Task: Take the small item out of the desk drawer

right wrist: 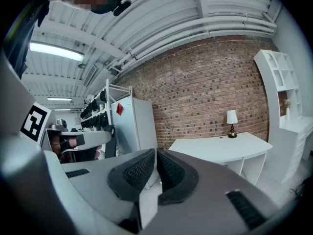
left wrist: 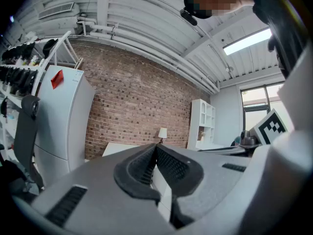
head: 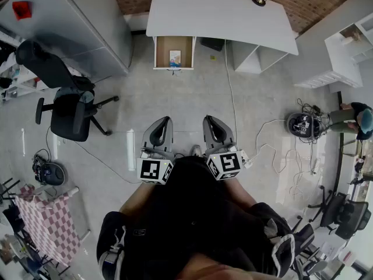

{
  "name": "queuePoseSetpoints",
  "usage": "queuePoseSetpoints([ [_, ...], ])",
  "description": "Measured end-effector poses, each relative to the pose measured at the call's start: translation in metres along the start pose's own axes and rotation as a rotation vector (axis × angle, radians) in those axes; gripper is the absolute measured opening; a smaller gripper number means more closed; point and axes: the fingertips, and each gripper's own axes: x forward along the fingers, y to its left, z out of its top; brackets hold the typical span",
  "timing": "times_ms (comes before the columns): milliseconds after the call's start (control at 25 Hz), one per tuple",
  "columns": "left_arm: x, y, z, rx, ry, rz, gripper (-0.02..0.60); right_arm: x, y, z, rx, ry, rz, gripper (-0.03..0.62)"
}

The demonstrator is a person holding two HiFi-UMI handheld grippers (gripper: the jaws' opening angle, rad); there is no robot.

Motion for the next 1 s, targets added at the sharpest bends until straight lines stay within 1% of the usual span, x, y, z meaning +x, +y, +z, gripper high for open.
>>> queuePoseSetpoints([
  [360,0.005,-0.015,-0.001,0.009,-0.004,0.006,0.008,-0.007,-0.009,0.0,-0.002,-0.005,0.019,0.038],
  [600,0.008,-0.039,-0.003,0.012,-0.011,0.024,0.008,-0.024,-0.025,0.002,0.0,-0.021,0.042,0.035],
  [760,0.01,-0.061,-0.012,0.01,-0.007,0.047,0.008,-0.038,-0.04,-0.001,0.027,-0.033,0.067,0.035],
  [880,0.012,-0.075,-0.02,0.011,0.002,0.063,0.008,-0.044,-0.048,-0.009,0.016,-0.017,0.097,0.035],
  [1000,0.017,-0.076,-0.028,0.007,0.022,0.079,0.008,-0.04,-0.055,-0.013,0.003,-0.009,0.117,0.035],
])
